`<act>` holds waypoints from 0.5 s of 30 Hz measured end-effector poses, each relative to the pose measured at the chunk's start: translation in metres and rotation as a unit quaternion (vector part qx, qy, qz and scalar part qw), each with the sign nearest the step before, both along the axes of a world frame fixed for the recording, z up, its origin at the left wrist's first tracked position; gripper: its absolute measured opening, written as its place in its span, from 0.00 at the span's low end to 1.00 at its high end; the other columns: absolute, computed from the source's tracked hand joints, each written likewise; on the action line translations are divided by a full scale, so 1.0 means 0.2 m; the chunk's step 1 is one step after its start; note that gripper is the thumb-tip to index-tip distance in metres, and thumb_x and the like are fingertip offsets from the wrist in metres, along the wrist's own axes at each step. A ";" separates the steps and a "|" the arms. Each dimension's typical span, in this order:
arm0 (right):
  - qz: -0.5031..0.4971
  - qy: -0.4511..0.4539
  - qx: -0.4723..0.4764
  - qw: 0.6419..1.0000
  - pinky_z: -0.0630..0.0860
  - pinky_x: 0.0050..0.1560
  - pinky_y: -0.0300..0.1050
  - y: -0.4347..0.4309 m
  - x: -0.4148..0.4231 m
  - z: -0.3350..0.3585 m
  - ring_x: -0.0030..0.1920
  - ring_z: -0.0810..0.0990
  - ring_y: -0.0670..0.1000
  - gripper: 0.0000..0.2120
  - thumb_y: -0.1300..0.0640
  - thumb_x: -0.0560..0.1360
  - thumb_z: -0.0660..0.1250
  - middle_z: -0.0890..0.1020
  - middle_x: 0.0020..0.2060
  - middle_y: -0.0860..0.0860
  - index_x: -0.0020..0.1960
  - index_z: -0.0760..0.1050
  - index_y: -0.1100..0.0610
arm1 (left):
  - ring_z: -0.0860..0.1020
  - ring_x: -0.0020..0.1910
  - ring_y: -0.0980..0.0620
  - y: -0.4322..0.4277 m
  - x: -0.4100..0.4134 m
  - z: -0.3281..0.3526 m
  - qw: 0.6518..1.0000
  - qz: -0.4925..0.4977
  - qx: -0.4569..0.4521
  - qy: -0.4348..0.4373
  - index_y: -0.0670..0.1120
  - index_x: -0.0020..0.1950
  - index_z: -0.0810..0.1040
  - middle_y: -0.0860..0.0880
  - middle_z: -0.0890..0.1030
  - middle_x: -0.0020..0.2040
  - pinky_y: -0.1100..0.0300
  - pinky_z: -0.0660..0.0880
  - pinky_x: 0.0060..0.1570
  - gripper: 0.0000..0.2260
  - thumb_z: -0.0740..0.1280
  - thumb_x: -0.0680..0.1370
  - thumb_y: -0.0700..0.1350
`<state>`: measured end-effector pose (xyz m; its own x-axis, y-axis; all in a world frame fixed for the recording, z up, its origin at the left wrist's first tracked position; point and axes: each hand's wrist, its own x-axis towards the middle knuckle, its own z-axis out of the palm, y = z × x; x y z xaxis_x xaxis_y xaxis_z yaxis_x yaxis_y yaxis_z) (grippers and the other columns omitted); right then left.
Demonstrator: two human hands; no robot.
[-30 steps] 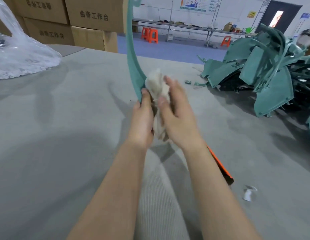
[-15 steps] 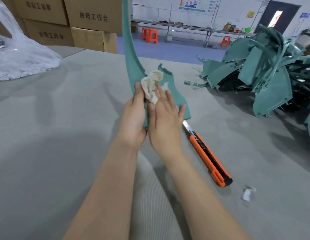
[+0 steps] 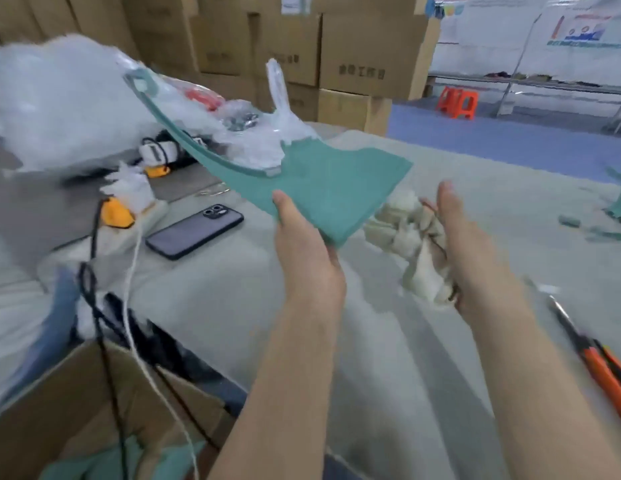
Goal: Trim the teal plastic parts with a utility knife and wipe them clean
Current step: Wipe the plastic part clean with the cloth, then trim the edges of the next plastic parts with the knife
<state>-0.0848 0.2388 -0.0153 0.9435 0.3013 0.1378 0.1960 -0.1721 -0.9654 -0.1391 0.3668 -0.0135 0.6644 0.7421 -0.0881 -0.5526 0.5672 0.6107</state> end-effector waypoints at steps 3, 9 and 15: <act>0.136 0.031 -0.050 0.989 0.75 0.59 0.51 0.52 -0.19 0.01 0.50 0.81 0.48 0.32 0.27 0.70 0.59 0.85 0.50 0.52 0.52 0.82 0.54 | 0.83 0.46 0.51 0.27 -0.20 -0.05 0.995 0.102 -0.011 0.022 0.48 0.52 0.77 0.50 0.85 0.48 0.55 0.80 0.49 0.12 0.56 0.84 0.50; 0.325 0.006 -0.033 0.945 0.64 0.29 0.36 1.24 -0.73 -0.22 0.30 0.68 0.43 0.22 0.46 0.79 0.64 0.72 0.30 0.50 0.35 0.70 0.62 | 0.82 0.50 0.48 0.79 -0.80 -0.31 0.935 0.336 -0.033 0.108 0.44 0.63 0.75 0.45 0.82 0.55 0.52 0.79 0.52 0.14 0.57 0.83 0.49; 0.430 -0.038 -0.215 0.876 0.58 0.30 0.43 1.56 -1.09 -0.54 0.30 0.66 0.50 0.25 0.42 0.81 0.58 0.66 0.27 0.50 0.30 0.59 0.55 | 0.80 0.53 0.43 0.98 -1.20 -0.62 0.912 0.311 -0.209 0.168 0.44 0.68 0.72 0.42 0.80 0.60 0.47 0.78 0.52 0.19 0.60 0.81 0.52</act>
<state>-0.3023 0.5502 -0.1228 0.3353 0.9357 -0.1097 0.4925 -0.2733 -0.8263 -0.3799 0.5621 -0.1367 0.0106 0.8204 -0.5717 -0.6680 0.4312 0.6065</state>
